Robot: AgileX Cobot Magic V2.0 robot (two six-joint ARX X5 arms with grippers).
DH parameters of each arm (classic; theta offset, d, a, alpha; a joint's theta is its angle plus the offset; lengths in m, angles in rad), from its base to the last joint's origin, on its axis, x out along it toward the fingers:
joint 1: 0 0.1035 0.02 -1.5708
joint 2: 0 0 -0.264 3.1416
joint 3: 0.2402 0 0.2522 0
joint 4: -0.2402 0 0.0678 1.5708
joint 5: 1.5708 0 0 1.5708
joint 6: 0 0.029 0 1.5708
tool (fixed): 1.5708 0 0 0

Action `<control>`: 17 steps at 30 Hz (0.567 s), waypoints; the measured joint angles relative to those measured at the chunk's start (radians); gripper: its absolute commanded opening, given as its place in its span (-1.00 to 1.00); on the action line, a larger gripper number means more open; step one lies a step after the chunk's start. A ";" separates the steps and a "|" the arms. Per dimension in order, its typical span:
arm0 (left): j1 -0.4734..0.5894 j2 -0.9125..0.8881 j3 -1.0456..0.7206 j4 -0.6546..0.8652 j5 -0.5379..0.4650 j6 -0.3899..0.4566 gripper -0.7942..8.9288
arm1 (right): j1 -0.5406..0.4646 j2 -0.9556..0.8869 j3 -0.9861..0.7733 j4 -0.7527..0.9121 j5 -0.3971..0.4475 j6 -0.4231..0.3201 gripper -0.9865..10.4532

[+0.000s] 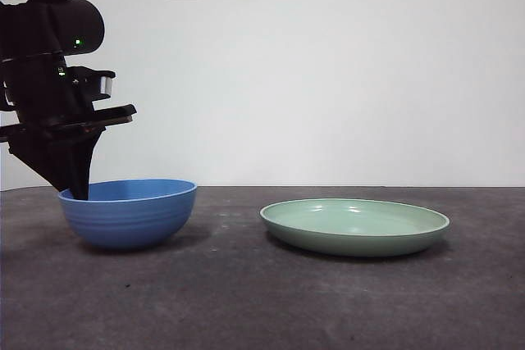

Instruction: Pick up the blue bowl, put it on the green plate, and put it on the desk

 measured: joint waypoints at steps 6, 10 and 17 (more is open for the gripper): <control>0.000 -0.001 0.000 0.000 0.002 -0.022 -0.81 | 0.000 0.000 0.000 0.000 0.000 0.000 -0.18; -0.004 -0.027 0.001 -0.003 0.014 -0.029 -0.81 | 0.000 0.000 0.000 0.000 0.000 0.000 -0.18; -0.053 -0.135 0.079 -0.055 0.060 -0.051 -0.81 | 0.000 0.000 0.000 0.000 0.000 0.000 -0.18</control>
